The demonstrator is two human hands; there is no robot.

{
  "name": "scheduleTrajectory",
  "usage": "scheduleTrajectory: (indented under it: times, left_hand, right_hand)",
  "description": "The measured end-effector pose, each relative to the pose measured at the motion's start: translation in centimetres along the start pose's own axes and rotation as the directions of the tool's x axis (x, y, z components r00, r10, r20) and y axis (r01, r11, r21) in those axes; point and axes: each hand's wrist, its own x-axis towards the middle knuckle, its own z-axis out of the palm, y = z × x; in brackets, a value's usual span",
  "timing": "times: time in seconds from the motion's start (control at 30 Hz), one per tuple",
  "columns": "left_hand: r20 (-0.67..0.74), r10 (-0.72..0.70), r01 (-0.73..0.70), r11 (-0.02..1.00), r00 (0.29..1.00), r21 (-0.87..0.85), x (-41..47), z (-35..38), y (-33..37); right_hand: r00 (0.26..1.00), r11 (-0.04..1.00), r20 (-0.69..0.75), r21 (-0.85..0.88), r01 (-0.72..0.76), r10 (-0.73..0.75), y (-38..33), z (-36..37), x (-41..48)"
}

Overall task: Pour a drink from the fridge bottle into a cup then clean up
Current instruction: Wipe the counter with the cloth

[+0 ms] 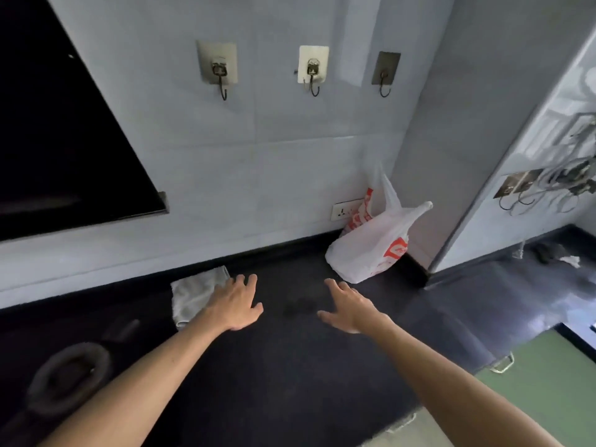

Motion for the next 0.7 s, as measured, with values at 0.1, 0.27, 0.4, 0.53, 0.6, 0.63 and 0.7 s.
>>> scheduleTrajectory:
  times: [0.1, 0.27, 0.4, 0.53, 0.6, 0.63, 0.7]
  left_hand:
    - [0.001, -0.088, 0.088, 0.994, 0.996, -0.057, -0.1, 0.6, -1.5]
    - [0.040, -0.195, 0.198, 0.976, 0.980, -0.091, -1.3, 2.9, -2.7]
    - [0.083, -0.274, 0.283, 0.949, 0.958, -0.139, -2.3, 5.8, -3.5]
    - [0.150, -0.359, 0.384, 0.902, 0.921, -0.199, -3.5, 9.1, -3.2]
    - [0.190, -0.382, 0.418, 0.884, 0.904, -0.211, -4.0, 10.9, -2.6]
    - [0.195, -0.390, 0.428, 0.877, 0.900, -0.217, -4.3, 11.9, -2.3]
    - [0.190, -0.396, 0.433, 0.871, 0.898, -0.233, -4.6, 13.9, -1.5]
  right_hand:
    - [0.995, 0.996, 0.037, -0.011, 0.089, -0.089, -1.0, -0.2, 2.9]
    - [0.975, 0.978, 0.104, -0.042, 0.204, -0.199, -2.7, 0.5, 6.7]
    - [0.949, 0.957, 0.148, -0.041, 0.287, -0.279, -4.1, 2.0, 9.0]
    - [0.912, 0.928, 0.207, -0.041, 0.369, -0.354, -5.7, 4.6, 10.1]
    - [0.894, 0.916, 0.241, -0.040, 0.398, -0.378, -6.1, 6.3, 10.3]
    - [0.887, 0.912, 0.254, -0.038, 0.408, -0.387, -6.2, 7.2, 10.3]
    - [0.878, 0.905, 0.266, -0.046, 0.423, -0.397, -6.2, 8.8, 10.4]
